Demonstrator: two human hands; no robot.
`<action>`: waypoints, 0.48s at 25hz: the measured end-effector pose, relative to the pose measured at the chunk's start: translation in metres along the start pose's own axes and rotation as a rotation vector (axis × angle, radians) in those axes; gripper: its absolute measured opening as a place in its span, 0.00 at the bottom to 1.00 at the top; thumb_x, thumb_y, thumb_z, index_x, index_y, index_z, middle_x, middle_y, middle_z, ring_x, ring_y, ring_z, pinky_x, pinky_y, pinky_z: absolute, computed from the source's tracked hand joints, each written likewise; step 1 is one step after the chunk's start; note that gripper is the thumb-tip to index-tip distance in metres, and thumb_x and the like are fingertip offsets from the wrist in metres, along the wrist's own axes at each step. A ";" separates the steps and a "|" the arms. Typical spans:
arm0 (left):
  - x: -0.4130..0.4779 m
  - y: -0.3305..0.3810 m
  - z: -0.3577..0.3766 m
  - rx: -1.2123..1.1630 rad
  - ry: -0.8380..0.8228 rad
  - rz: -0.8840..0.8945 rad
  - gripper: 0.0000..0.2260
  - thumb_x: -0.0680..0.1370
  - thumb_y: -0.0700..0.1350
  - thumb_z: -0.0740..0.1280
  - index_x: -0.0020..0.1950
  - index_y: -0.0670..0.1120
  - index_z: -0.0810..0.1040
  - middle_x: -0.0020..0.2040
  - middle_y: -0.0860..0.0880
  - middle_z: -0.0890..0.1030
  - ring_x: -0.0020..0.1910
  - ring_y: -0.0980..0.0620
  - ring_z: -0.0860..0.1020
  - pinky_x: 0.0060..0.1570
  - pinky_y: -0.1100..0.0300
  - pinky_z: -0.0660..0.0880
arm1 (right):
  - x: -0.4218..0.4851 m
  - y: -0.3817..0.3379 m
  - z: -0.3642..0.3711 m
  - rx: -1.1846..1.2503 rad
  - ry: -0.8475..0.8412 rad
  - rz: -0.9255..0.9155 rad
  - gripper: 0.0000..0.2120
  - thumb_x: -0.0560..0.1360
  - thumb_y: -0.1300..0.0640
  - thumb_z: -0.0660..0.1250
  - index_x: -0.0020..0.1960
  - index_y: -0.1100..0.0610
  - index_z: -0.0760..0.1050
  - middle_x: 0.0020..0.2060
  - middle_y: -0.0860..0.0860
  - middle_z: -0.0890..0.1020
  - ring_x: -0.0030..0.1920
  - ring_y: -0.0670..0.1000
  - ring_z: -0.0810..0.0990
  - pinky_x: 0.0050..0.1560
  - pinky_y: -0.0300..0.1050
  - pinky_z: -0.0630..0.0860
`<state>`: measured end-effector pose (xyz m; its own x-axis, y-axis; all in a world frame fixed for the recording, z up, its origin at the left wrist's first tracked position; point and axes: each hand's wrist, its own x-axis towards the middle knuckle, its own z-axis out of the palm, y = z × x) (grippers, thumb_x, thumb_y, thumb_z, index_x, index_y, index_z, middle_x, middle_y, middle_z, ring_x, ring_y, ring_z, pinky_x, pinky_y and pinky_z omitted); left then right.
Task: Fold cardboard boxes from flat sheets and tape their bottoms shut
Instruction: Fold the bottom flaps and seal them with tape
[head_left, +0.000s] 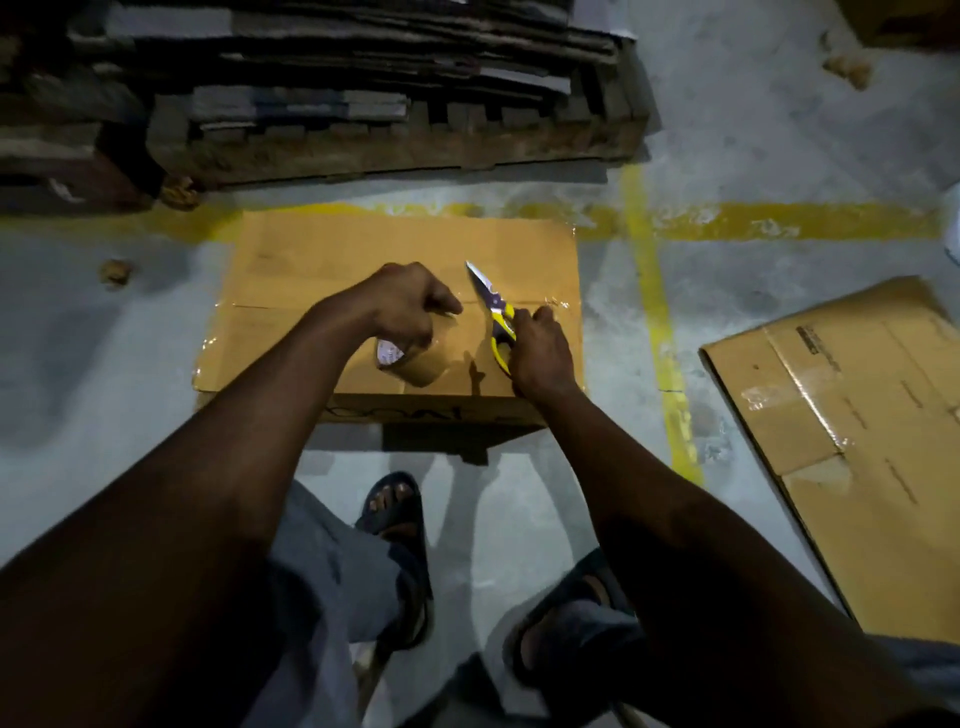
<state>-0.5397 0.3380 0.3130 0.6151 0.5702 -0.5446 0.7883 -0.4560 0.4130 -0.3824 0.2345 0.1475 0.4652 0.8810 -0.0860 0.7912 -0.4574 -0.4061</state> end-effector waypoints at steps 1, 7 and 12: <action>0.004 0.004 -0.002 0.032 -0.006 0.030 0.26 0.71 0.34 0.72 0.68 0.48 0.76 0.64 0.47 0.78 0.61 0.51 0.75 0.46 0.67 0.65 | 0.003 -0.001 0.002 -0.042 -0.045 -0.011 0.14 0.77 0.56 0.64 0.59 0.60 0.74 0.51 0.62 0.78 0.50 0.64 0.77 0.47 0.52 0.72; 0.026 0.034 -0.002 0.132 -0.041 0.139 0.29 0.68 0.34 0.73 0.68 0.49 0.76 0.59 0.45 0.81 0.48 0.53 0.72 0.45 0.63 0.66 | -0.052 0.039 -0.027 0.673 0.154 0.290 0.07 0.69 0.60 0.65 0.43 0.54 0.82 0.40 0.53 0.85 0.41 0.51 0.82 0.43 0.43 0.75; 0.041 0.057 0.016 0.148 -0.105 0.162 0.27 0.70 0.33 0.72 0.67 0.51 0.76 0.54 0.47 0.78 0.47 0.51 0.73 0.43 0.60 0.70 | -0.090 0.094 -0.037 1.071 0.008 0.521 0.13 0.74 0.69 0.56 0.33 0.59 0.69 0.37 0.65 0.84 0.20 0.49 0.69 0.22 0.35 0.62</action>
<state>-0.4696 0.3244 0.3030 0.7229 0.4105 -0.5558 0.6640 -0.6353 0.3944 -0.3346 0.1079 0.1509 0.6376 0.6163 -0.4622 -0.2263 -0.4236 -0.8771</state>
